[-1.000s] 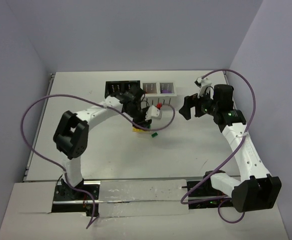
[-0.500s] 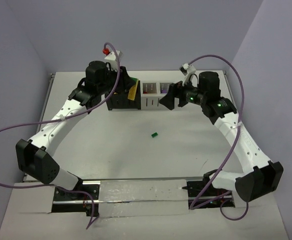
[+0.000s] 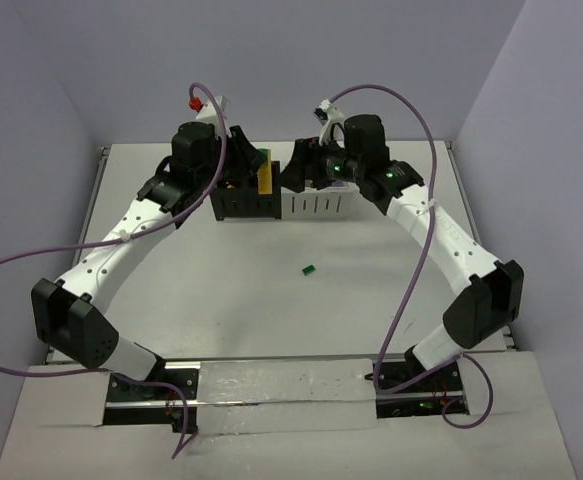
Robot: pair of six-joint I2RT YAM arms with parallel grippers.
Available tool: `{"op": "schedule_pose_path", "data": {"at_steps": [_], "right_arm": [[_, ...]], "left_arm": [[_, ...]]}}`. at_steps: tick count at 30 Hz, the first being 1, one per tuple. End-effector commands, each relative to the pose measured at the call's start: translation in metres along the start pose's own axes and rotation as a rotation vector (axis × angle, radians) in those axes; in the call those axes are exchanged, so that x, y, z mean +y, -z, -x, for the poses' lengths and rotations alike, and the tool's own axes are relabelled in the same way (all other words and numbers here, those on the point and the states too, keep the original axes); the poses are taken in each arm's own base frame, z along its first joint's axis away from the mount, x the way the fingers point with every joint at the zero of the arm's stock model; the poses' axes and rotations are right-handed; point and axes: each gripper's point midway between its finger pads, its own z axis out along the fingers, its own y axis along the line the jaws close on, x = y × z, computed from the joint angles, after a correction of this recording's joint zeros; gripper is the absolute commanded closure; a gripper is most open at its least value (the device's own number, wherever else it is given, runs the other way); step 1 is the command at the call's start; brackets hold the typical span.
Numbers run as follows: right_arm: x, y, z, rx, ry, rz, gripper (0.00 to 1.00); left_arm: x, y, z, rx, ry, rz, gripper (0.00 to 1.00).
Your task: Sort the legos into containers by color
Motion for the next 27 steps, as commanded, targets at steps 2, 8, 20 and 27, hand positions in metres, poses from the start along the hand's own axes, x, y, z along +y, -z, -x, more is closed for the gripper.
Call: {"op": "schedule_pose_path", "data": {"at_steps": [2,8,20,27], "right_arm": [[0.02,-0.012,0.025,-0.042,0.0,0.027,0.18],[0.025,-0.027,0.027,-0.024,0.007,0.05,0.2],[0.011,-0.048,0.015,0.027,0.046,-0.023,0.59],[-0.002,-0.046,0.009,0.024,0.056,-0.084,1.0]], "left_arm": [[-0.025,0.01,0.031,-0.082,0.051,-0.074,1.0],[-0.03,0.01,0.03,-0.07,0.062,-0.097,1.0],[-0.038,0.013,0.03,-0.056,0.073,-0.134,1.0],[-0.034,0.015,0.034,-0.064,0.089,-0.108,1.0]]}}
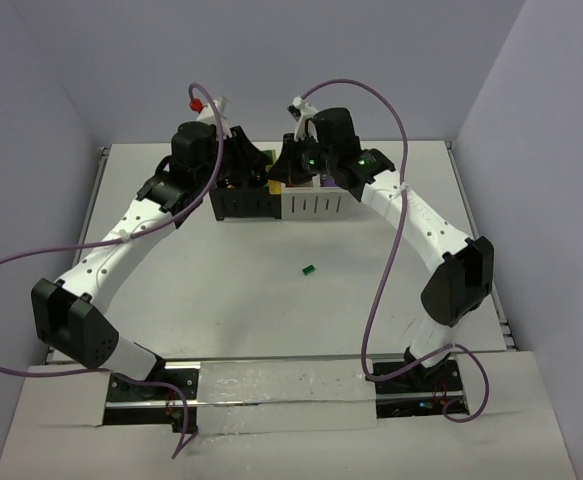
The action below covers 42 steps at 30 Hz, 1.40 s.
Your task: Sort the legos into containers by color
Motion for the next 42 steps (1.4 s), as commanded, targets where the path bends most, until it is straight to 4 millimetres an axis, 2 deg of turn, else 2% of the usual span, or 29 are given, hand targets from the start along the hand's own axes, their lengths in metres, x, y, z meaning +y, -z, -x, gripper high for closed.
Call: {"op": "schedule_pose_path", "data": {"at_steps": [1,5,9,11,13,15,18,19,20,23,25,35,42], "right_arm": [[-0.002,0.007,0.013,-0.053,0.039,-0.051,1.0],[-0.015,0.011,0.009,-0.057,0.005,-0.101,1.0],[-0.029,0.015,0.01,-0.06,-0.038,-0.136,1.0],[-0.036,0.019,0.014,-0.069,-0.041,-0.152,1.0],[-0.041,0.03,0.017,-0.082,-0.033,-0.166,1.0],[-0.047,0.038,0.018,-0.093,-0.018,-0.18,1.0],[-0.049,0.061,0.024,-0.136,0.038,-0.209,1.0],[-0.052,0.062,0.023,-0.137,0.053,-0.222,1.0],[-0.049,0.071,0.028,-0.161,0.087,-0.228,1.0],[-0.051,0.084,0.025,-0.178,0.133,-0.247,1.0],[-0.05,0.096,0.031,-0.213,0.165,-0.253,1.0],[-0.061,0.119,0.035,-0.256,0.183,-0.301,1.0],[-0.061,0.12,0.034,-0.253,0.188,-0.295,1.0]], "left_arm": [[-0.021,0.013,0.04,-0.102,0.021,-0.047,1.0],[-0.009,0.016,0.044,-0.12,0.03,-0.005,1.0],[-0.007,0.019,0.041,-0.113,0.019,-0.016,1.0],[-0.004,0.018,0.038,-0.102,-0.019,-0.02,1.0],[0.006,0.014,0.034,-0.092,-0.127,0.007,1.0],[0.018,0.005,0.028,-0.063,-0.238,0.039,1.0],[0.04,-0.008,0.019,-0.027,-0.372,0.093,1.0],[0.045,-0.012,0.017,-0.021,-0.395,0.106,1.0],[0.054,-0.02,0.011,-0.002,-0.413,0.125,1.0],[0.064,-0.036,0.004,0.03,-0.465,0.139,1.0],[0.065,-0.043,0.001,0.039,-0.48,0.12,1.0],[0.079,-0.098,-0.018,0.065,-0.471,0.098,1.0],[0.097,-0.122,-0.023,0.085,-0.463,0.156,1.0]]}}
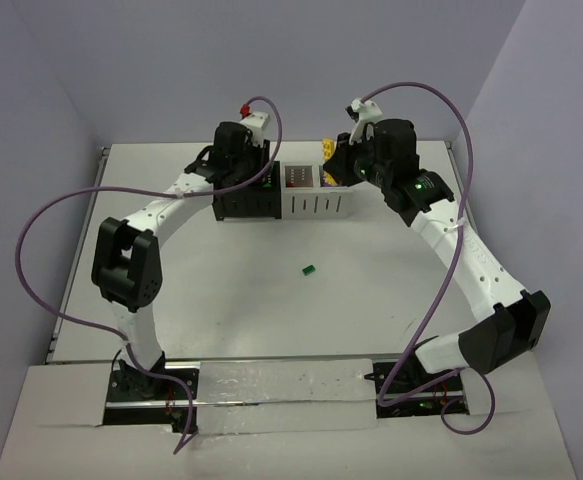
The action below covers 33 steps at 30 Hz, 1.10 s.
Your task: Sort the legos into containers by color
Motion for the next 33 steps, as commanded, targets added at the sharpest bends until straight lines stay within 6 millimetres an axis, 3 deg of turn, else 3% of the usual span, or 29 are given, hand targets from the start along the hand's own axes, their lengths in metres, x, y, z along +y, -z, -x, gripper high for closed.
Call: {"op": "schedule_pose_path", "data": {"at_steps": [1,5,10,15,22,26,29,33], "right_arm": [[0.0,0.01,0.017,-0.063,0.024,-0.001,1.0],[0.0,0.009,0.016,-0.064,0.027,0.002,1.0],[-0.001,0.007,0.018,-0.066,0.028,0.001,1.0],[-0.001,0.003,0.023,-0.079,0.03,-0.001,1.0],[-0.001,-0.007,0.034,-0.106,0.017,0.001,1.0],[0.005,-0.019,0.048,-0.157,-0.001,0.031,1.0],[0.014,-0.044,0.058,-0.186,-0.032,0.071,1.0],[0.033,-0.078,0.068,-0.23,-0.029,0.081,1.0]], "left_arm": [[0.004,-0.009,0.033,-0.087,-0.011,0.024,1.0],[0.007,-0.014,0.029,-0.077,-0.014,0.039,0.95],[0.014,-0.007,0.027,-0.078,-0.013,0.072,0.78],[0.013,0.0,0.029,-0.063,-0.003,0.062,0.52],[0.01,0.015,0.046,-0.08,0.015,0.028,0.27],[0.009,0.05,0.085,-0.163,0.073,-0.044,0.2],[0.024,0.101,0.132,-0.29,0.11,-0.07,0.17],[0.052,0.163,0.16,-0.385,0.105,-0.032,0.11]]}}
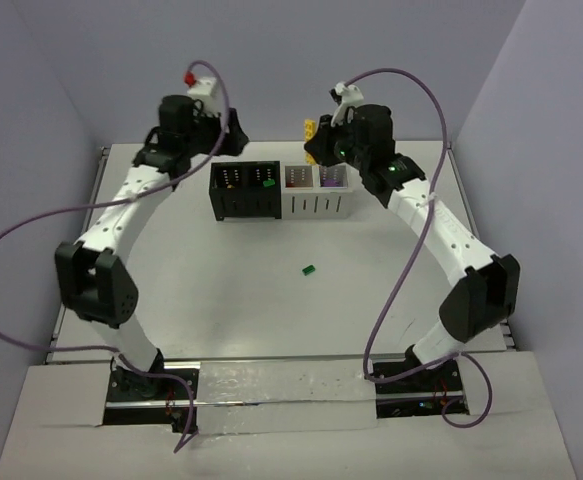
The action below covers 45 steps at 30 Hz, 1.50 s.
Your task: Sort the legos into containers by color
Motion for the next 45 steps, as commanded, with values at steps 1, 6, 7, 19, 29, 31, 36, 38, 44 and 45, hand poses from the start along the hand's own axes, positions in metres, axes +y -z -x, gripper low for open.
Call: {"op": "schedule_pose_path", "data": {"at_steps": [1,6,7,19,29,31,36,38,44,45], "right_arm": [[0.029,-0.036,0.036,-0.144,0.007,0.035,1.0],[0.06,-0.081,0.043,-0.257,0.003,-0.086,1.0],[0.068,-0.085,0.045,-0.278,0.003,-0.075,1.0],[0.107,-0.167,-0.02,-0.275,0.059,-0.054,1.0],[0.123,-0.194,-0.05,-0.268,0.131,-0.022,0.93],[0.127,-0.197,-0.056,-0.26,0.135,-0.016,0.88],[0.129,-0.201,-0.065,-0.251,0.135,-0.022,0.57],[0.127,-0.202,-0.066,-0.253,0.133,-0.034,0.56],[0.132,-0.196,-0.055,-0.256,0.136,-0.02,0.28],[0.135,-0.193,-0.05,-0.256,0.136,-0.011,0.26]], "left_arm": [[0.004,0.094,0.104,-0.256,-0.01,-0.023,0.08],[0.055,0.154,0.088,-0.265,0.042,0.116,0.01],[0.06,0.162,0.084,-0.269,0.049,0.135,0.01],[0.133,0.193,0.062,-0.305,0.341,0.228,0.01],[0.14,0.189,0.048,-0.293,0.353,0.218,0.01],[0.141,0.189,0.047,-0.291,0.35,0.219,0.01],[0.142,0.188,0.049,-0.292,0.351,0.215,0.01],[0.14,0.189,0.051,-0.295,0.347,0.209,0.01],[0.141,0.188,0.05,-0.297,0.341,0.205,0.01],[0.141,0.187,0.049,-0.296,0.338,0.204,0.01]]}}
